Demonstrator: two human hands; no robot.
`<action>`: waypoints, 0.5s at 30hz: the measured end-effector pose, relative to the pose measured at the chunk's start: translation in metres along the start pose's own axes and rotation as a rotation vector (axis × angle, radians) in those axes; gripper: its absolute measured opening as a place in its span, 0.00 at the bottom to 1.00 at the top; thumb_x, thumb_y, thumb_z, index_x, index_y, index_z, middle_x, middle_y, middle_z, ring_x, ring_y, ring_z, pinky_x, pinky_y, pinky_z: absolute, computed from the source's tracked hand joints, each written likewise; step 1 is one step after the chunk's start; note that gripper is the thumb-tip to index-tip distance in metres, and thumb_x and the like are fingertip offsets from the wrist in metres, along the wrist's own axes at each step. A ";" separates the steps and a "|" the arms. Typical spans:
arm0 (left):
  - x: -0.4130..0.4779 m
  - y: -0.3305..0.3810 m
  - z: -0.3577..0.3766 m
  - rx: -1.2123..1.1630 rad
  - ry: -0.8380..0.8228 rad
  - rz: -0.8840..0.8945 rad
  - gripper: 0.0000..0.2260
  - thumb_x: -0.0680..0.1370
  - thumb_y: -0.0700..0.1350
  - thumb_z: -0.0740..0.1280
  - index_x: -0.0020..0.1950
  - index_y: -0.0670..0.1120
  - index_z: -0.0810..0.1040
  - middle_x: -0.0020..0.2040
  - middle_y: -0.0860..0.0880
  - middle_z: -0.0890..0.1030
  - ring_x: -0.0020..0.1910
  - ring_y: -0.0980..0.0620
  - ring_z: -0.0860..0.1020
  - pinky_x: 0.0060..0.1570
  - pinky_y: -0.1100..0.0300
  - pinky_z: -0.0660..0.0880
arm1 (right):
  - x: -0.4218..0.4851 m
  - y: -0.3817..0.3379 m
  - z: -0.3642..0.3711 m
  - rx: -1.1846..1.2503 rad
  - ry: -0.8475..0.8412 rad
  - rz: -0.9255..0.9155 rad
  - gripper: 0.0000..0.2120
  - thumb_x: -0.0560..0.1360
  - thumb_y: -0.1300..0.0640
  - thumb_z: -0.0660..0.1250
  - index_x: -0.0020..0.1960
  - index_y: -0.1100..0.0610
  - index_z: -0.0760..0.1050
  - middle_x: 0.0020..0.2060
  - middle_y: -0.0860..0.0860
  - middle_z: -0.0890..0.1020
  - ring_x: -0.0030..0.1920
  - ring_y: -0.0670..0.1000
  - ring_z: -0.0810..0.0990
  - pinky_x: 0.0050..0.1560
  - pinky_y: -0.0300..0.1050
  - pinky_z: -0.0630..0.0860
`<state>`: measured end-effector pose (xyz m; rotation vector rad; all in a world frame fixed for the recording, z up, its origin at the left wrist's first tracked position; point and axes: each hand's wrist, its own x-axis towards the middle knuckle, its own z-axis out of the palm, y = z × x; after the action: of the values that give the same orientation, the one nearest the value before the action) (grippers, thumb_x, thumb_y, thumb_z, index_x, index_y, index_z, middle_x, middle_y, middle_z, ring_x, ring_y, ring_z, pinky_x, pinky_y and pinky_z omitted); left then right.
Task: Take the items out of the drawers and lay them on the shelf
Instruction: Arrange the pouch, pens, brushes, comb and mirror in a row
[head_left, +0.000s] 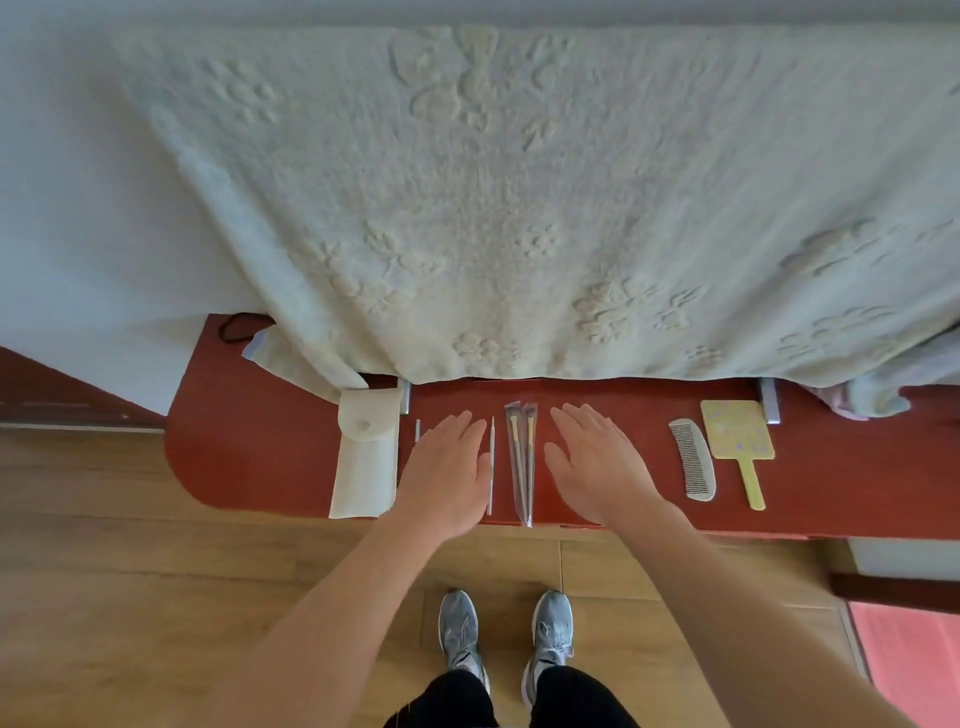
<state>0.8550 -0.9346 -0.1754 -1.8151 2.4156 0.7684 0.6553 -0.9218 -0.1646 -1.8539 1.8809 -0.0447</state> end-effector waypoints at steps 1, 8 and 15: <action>0.001 -0.001 0.005 0.000 -0.008 0.004 0.23 0.85 0.51 0.50 0.80 0.49 0.56 0.81 0.50 0.57 0.80 0.50 0.53 0.78 0.52 0.52 | 0.003 0.002 0.006 0.002 -0.010 0.010 0.26 0.81 0.48 0.51 0.78 0.53 0.58 0.77 0.49 0.61 0.78 0.50 0.53 0.77 0.48 0.49; 0.017 0.000 0.046 0.028 0.043 0.002 0.21 0.82 0.56 0.58 0.74 0.50 0.68 0.64 0.51 0.74 0.63 0.52 0.72 0.64 0.56 0.70 | 0.017 0.015 0.043 0.035 -0.001 0.054 0.23 0.80 0.49 0.58 0.74 0.52 0.65 0.72 0.49 0.68 0.73 0.51 0.63 0.73 0.48 0.61; 0.037 0.014 0.067 -0.082 0.142 -0.106 0.16 0.79 0.58 0.66 0.60 0.50 0.82 0.50 0.53 0.82 0.47 0.56 0.79 0.46 0.61 0.79 | 0.028 0.028 0.072 0.136 0.135 0.140 0.13 0.77 0.50 0.65 0.56 0.54 0.80 0.51 0.48 0.80 0.52 0.49 0.76 0.52 0.46 0.78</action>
<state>0.8124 -0.9389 -0.2403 -2.0767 2.3787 0.7658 0.6572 -0.9236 -0.2467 -1.6619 2.0402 -0.2501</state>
